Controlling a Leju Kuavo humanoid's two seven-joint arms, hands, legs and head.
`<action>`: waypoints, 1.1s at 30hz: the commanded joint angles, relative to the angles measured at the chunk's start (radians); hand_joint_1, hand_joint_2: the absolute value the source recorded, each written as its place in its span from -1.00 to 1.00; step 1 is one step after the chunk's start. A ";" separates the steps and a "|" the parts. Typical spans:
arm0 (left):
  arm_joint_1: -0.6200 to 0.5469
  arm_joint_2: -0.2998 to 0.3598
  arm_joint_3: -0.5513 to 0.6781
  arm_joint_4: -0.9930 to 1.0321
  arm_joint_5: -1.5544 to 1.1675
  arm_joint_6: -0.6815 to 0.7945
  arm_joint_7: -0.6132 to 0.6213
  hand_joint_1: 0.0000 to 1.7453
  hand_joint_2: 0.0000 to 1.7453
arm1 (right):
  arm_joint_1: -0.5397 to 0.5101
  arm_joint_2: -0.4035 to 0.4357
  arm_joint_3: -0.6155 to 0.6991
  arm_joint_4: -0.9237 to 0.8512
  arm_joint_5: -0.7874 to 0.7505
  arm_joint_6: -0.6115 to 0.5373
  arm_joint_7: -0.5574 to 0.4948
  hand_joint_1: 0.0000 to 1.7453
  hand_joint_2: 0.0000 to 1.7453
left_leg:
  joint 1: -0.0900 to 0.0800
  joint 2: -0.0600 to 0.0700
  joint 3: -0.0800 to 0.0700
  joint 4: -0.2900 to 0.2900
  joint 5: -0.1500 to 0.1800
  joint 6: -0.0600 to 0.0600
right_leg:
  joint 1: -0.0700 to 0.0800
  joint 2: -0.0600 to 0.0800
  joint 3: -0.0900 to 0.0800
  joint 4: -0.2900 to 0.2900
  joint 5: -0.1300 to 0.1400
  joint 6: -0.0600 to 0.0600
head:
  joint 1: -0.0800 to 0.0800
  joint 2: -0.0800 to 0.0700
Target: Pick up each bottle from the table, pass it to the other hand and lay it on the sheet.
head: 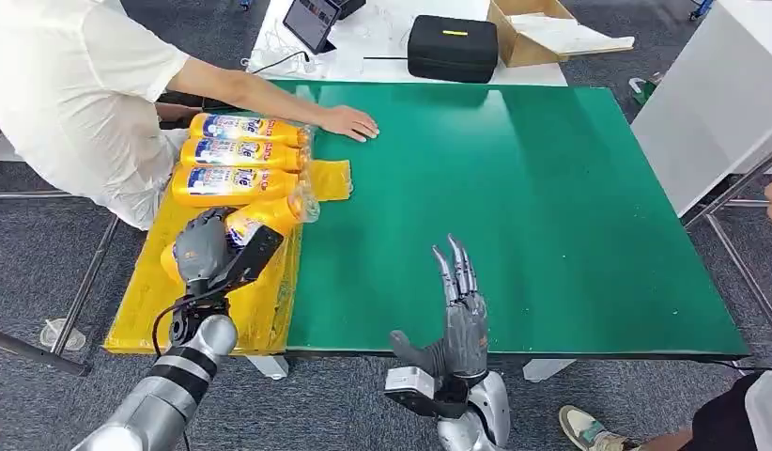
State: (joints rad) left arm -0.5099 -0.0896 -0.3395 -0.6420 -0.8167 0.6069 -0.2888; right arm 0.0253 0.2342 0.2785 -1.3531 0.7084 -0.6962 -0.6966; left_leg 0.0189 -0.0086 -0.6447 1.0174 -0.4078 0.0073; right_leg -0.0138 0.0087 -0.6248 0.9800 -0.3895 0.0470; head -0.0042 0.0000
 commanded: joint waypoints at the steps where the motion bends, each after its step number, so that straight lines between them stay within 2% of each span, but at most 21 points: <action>1: -0.091 0.049 -0.083 0.142 -0.075 -0.071 0.050 1.00 1.00 | 0.004 0.004 -0.036 -0.039 -0.014 -0.002 -0.002 -1.00 -1.00 | 0.000 0.001 0.006 0.001 -0.003 0.001 | 0.001 0.000 0.006 0.001 -0.003 -0.002 | 0.000 0.000; 10: -0.182 0.070 -0.192 0.261 -0.155 -0.470 0.016 1.00 1.00 | -0.034 -0.039 0.051 -0.008 -0.081 -0.002 -0.002 -1.00 -1.00 | 0.000 0.001 0.002 0.000 -0.001 0.000 | 0.001 0.000 0.002 0.000 -0.001 -0.002 | 0.000 0.000; 12: -0.209 0.087 -0.215 0.284 -0.162 -0.566 -0.019 0.84 1.00 | -0.044 -0.046 0.069 0.002 -0.099 -0.002 -0.002 -1.00 -1.00 | 0.000 0.002 0.006 0.001 -0.003 0.000 | 0.001 0.000 0.006 0.001 -0.002 -0.003 | 0.000 0.000; 13: -0.216 0.089 -0.220 0.290 -0.163 -0.590 -0.029 0.78 1.00 | -0.047 -0.047 0.071 0.002 -0.100 -0.002 -0.002 -1.00 -1.00 | 0.001 0.002 0.004 0.001 -0.001 0.000 | 0.001 0.000 0.003 0.001 -0.001 -0.002 | 0.000 0.000; 14: -0.232 0.095 -0.232 0.301 -0.165 -0.641 -0.050 0.60 1.00 | -0.052 -0.050 0.078 0.006 -0.109 -0.002 -0.002 -1.00 -1.00 | 0.001 0.002 0.003 0.000 -0.001 0.000 | 0.001 0.001 0.003 0.000 -0.001 -0.002 | 0.000 0.000; 15: -0.243 0.096 -0.238 0.309 -0.165 -0.675 -0.059 0.56 1.00 | -0.055 -0.052 0.082 0.009 -0.112 -0.002 -0.002 -1.00 -1.00 | 0.000 0.002 0.005 0.000 -0.001 0.000 | 0.001 0.001 0.004 0.000 -0.001 -0.002 | 0.000 0.000; 16: -0.253 0.097 -0.245 0.310 -0.167 -0.697 -0.066 0.12 1.00 | -0.058 -0.052 0.085 0.014 -0.118 -0.002 -0.002 -1.00 -1.00 | 0.000 0.001 0.003 0.000 0.000 0.000 | 0.001 0.001 0.003 0.000 0.000 -0.001 | 0.000 0.000; 17: -0.259 0.095 -0.250 0.313 -0.167 -0.716 -0.067 -0.50 1.00 | -0.057 -0.051 0.083 0.012 -0.118 -0.002 -0.002 -1.00 -1.00 | 0.000 0.002 0.005 0.000 -0.001 0.000 | 0.001 0.001 0.005 0.001 -0.001 -0.002 | 0.000 0.000; 18: -0.259 0.095 -0.250 0.313 -0.167 -0.716 -0.067 -0.92 1.00 | -0.057 -0.051 0.083 0.012 -0.118 -0.002 -0.002 -1.00 -1.00 | 0.000 0.001 0.003 0.000 0.000 0.000 | 0.001 0.000 0.003 0.001 0.000 -0.002 | 0.000 0.000; 20: -0.257 0.081 -0.249 0.308 -0.165 -0.707 -0.055 -1.00 1.00 | -0.055 -0.050 0.080 0.015 -0.117 -0.002 -0.002 -1.00 -1.00 | 0.000 0.001 0.003 0.000 0.000 0.000 | 0.000 0.001 0.003 0.001 0.000 -0.001 | 0.000 0.000; 23: -0.256 0.064 -0.263 0.310 -0.168 -0.708 -0.029 -1.00 1.00 | -0.051 -0.050 0.074 0.008 -0.111 -0.002 -0.002 -1.00 -1.00 | 0.000 0.001 0.005 0.000 0.000 -0.001 | 0.000 0.000 0.004 0.002 -0.001 -0.002 | 0.000 0.000; 26: -0.270 0.054 -0.267 0.329 -0.154 -0.779 -0.021 -1.00 1.00 | -0.054 -0.050 0.067 0.013 -0.107 -0.002 -0.002 -1.00 -1.00 | 0.000 -0.001 0.002 0.000 0.001 -0.001 | 0.001 -0.001 0.002 0.001 0.000 -0.001 | 0.000 0.000; 27: -0.273 0.055 -0.264 0.331 -0.146 -0.798 -0.024 -1.00 1.00 | -0.057 -0.051 0.068 0.020 -0.104 -0.002 -0.002 -1.00 -1.00 | 0.000 -0.001 0.007 0.000 -0.001 0.000 | 0.001 -0.003 0.007 0.002 -0.003 -0.003 | 0.000 0.000; 30: -0.272 0.057 -0.263 0.334 -0.133 -0.832 -0.032 -1.00 1.00 | -0.061 -0.053 0.072 0.025 -0.109 -0.002 -0.002 -1.00 -1.00 | 0.000 0.001 0.004 0.000 0.001 -0.001 | 0.000 0.000 0.003 0.001 0.000 -0.001 | 0.000 0.000; 31: -0.270 0.056 -0.261 0.332 -0.126 -0.834 -0.027 -1.00 1.00 | -0.062 -0.050 0.067 0.026 -0.100 -0.002 -0.002 -1.00 1.00 | 0.000 0.001 0.006 0.000 0.000 -0.001 | 0.000 0.000 0.005 0.001 -0.001 -0.002 | 0.000 0.000; 33: -0.270 0.056 -0.260 0.331 -0.124 -0.834 -0.025 -1.00 1.00 | -0.062 -0.050 0.068 0.026 -0.100 -0.002 -0.002 -1.00 1.00 | 0.000 0.001 0.006 0.000 0.000 -0.001 | 0.000 0.000 0.005 0.001 -0.001 -0.002 | 0.000 0.000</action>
State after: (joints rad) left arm -0.7419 -0.0225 -0.5615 -0.3918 -0.9602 -0.1915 -0.3201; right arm 0.0028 0.2113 0.3384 -1.3874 0.6054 -0.6962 -0.6973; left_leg 0.0189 -0.0094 -0.6440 1.0174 -0.4062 0.0055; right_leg -0.0139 0.0085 -0.6244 0.9819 -0.3893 0.0466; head -0.0042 0.0000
